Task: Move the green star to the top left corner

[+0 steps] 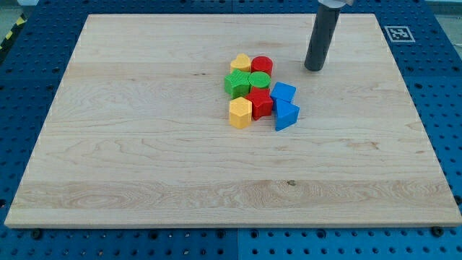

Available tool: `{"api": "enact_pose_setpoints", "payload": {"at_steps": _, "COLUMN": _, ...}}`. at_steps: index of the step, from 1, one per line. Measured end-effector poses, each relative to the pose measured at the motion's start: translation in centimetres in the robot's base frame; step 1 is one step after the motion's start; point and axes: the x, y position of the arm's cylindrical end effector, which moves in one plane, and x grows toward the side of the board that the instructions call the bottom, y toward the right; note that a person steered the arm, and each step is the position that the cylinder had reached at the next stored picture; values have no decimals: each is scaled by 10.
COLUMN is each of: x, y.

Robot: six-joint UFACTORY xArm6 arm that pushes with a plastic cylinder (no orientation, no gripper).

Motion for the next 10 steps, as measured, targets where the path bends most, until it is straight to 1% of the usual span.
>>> {"api": "enact_pose_setpoints", "payload": {"at_steps": 4, "x": 4, "y": 0}}
{"api": "enact_pose_setpoints", "payload": {"at_steps": 6, "x": -2, "y": 0}}
{"api": "enact_pose_setpoints", "payload": {"at_steps": 7, "x": 25, "y": 0}}
{"api": "enact_pose_setpoints", "payload": {"at_steps": 8, "x": 49, "y": -14}}
{"api": "enact_pose_setpoints", "payload": {"at_steps": 9, "x": 54, "y": -43}}
{"api": "enact_pose_setpoints", "payload": {"at_steps": 10, "x": 68, "y": -72}}
